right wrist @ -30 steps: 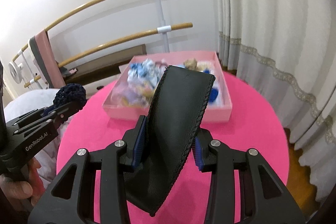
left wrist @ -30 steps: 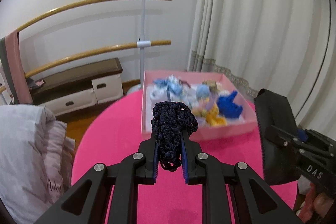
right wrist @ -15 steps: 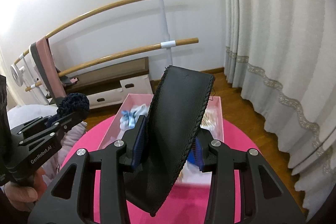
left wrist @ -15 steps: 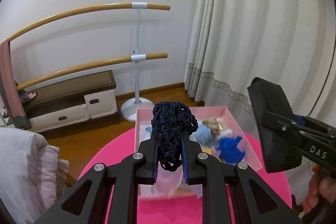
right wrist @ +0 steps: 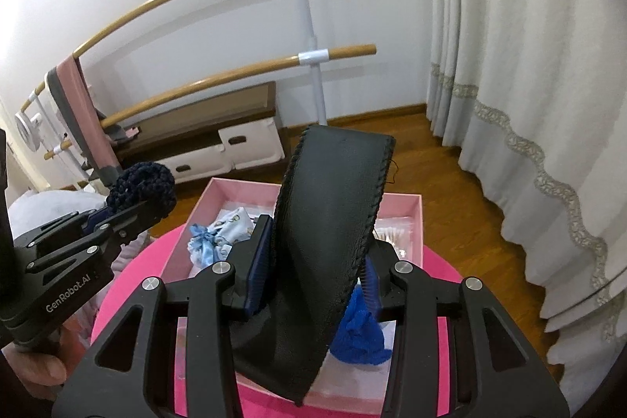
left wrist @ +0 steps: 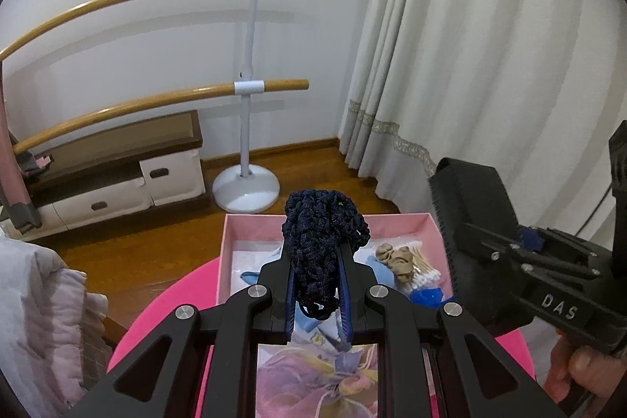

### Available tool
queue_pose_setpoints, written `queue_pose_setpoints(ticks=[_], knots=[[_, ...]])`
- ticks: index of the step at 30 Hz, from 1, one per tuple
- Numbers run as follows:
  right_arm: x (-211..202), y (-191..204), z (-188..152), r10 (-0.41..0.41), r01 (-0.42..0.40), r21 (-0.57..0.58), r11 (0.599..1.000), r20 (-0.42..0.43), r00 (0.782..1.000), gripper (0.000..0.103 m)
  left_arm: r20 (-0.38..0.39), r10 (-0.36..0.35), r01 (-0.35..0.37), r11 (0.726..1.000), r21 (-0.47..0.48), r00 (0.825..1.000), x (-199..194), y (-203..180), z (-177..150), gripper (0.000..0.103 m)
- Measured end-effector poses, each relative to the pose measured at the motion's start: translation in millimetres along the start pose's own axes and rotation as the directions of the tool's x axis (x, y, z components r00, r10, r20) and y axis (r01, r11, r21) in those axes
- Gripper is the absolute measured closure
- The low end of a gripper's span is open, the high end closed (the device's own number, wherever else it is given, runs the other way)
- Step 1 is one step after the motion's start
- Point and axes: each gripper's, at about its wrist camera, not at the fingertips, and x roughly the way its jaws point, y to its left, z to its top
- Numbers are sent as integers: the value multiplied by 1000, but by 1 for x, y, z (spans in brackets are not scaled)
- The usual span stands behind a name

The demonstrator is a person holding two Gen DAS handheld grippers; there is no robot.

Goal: Organize soft objects
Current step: 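Carry the hair net with the left gripper while the right gripper carries the black case to the box, then open both grippers to drop the hair net and black case into the box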

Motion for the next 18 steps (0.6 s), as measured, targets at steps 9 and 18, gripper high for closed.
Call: queue_pose_setpoints(ticks=[9,18], knots=[[33,-7,-1,13,-13,2,1000,-48,999,65,-52,-10,9,1000,-9,999,60,-5,22,88],[46,-11,-2,14,-12,18,1000,-68,998,65,-80,-16,18,1000,20,997,89,-13,19,83]])
